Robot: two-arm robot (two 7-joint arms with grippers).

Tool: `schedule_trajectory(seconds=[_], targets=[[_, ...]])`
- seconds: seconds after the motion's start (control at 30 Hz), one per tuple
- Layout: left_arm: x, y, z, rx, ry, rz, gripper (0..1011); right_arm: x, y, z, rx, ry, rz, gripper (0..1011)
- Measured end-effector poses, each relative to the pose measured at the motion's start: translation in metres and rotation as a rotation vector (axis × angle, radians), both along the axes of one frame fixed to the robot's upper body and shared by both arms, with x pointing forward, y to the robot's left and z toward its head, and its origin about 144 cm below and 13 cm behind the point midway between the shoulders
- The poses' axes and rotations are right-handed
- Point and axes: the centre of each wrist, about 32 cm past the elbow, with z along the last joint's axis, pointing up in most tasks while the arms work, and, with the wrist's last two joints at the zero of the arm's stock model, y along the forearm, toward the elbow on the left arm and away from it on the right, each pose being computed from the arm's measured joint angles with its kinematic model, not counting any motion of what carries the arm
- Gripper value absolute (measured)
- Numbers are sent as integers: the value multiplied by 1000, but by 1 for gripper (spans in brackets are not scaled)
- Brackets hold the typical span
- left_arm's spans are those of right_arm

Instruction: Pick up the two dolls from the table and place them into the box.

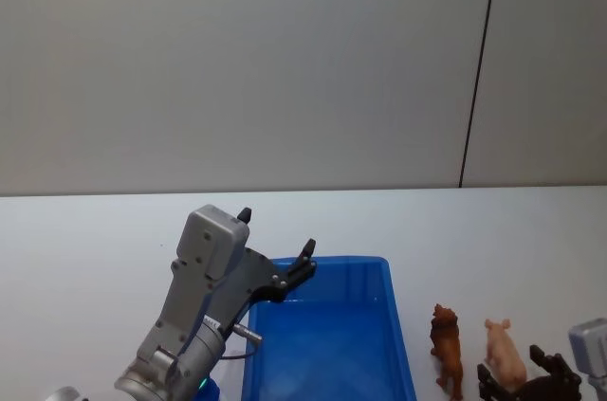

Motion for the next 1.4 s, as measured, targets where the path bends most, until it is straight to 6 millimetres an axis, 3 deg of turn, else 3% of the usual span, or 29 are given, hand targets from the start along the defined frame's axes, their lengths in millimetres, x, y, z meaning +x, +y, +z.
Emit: schedule_trajectory(seconds=[0.6, 0.97, 1.4], targets=[[0, 0, 0, 0, 0, 0, 1001, 8, 4, -9, 2, -22, -4, 390], [0, 0, 0, 0, 0, 0, 1001, 10, 9, 9, 22, -88, 9, 380], [0, 0, 0, 0, 0, 0, 1001, 18, 20, 46, 68, -210, 90, 380]])
